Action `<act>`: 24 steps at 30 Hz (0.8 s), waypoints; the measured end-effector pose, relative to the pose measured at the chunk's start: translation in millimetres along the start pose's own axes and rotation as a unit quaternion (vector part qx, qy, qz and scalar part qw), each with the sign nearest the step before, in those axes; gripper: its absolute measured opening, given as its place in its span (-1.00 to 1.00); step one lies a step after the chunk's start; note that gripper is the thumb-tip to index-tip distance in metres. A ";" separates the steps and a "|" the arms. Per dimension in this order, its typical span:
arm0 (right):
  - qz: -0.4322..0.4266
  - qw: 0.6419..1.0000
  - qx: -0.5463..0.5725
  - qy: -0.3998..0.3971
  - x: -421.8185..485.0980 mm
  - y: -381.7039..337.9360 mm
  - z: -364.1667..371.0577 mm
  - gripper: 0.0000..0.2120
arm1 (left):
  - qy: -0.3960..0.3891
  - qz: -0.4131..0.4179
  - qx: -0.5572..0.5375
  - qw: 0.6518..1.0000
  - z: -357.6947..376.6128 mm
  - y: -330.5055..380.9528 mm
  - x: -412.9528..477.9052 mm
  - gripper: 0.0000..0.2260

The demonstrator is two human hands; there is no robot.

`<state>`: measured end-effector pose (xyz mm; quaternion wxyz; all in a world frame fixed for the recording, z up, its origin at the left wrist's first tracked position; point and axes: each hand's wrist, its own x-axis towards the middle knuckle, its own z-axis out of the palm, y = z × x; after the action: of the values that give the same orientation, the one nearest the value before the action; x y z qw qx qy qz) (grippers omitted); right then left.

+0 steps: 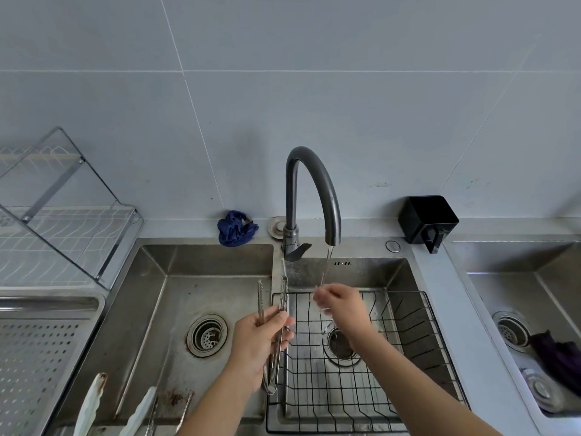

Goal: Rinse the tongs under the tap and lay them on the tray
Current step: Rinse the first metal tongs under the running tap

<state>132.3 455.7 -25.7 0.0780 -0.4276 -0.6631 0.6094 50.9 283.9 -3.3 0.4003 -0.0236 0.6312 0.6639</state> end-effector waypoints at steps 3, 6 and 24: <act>-0.071 0.997 -0.034 -0.022 -13.9 -3.1 0.4 -0.75 | 0.022 0.031 0.039 0.999 10.0 -8.0 1.8 -0.82; -0.109 0.989 0.073 -0.067 -22.1 -16.0 3.7 -0.81 | 0.054 0.041 0.065 0.996 17.7 -18.2 3.4 -0.94; -0.091 0.987 0.132 0.025 -18.0 -14.6 23.3 -0.75 | 0.156 0.188 0.363 0.899 46.1 -20.4 -4.5 -0.83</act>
<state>122.1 428.0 -11.2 0.2050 -0.3663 -0.6109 0.6712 87.2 318.7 -8.2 0.1451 0.1389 0.8757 0.4391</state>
